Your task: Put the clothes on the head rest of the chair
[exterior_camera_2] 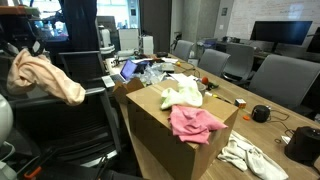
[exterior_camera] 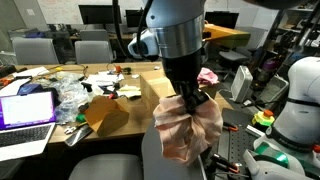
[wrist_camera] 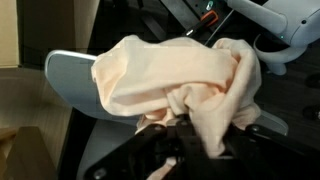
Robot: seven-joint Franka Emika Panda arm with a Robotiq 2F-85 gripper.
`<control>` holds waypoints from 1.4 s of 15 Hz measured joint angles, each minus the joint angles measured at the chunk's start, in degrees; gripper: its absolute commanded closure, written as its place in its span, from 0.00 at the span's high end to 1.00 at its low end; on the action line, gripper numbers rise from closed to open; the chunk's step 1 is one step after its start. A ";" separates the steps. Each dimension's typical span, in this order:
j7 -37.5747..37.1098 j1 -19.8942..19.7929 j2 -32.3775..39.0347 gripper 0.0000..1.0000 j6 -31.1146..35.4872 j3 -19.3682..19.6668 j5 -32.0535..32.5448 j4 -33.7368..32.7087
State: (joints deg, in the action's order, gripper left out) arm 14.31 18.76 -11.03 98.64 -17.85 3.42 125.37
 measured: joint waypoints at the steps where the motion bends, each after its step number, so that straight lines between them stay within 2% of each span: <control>1: -0.67 -0.19 0.83 0.05 0.09 0.19 0.00 -0.24; 13: -8.74 -5.63 4.26 0.05 2.01 5.55 -2.76 0.06; 21: -13.75 -6.73 4.29 0.05 2.05 6.21 -2.96 2.02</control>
State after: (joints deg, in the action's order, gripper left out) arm 0.56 12.04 -6.74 100.69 -11.64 0.46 127.38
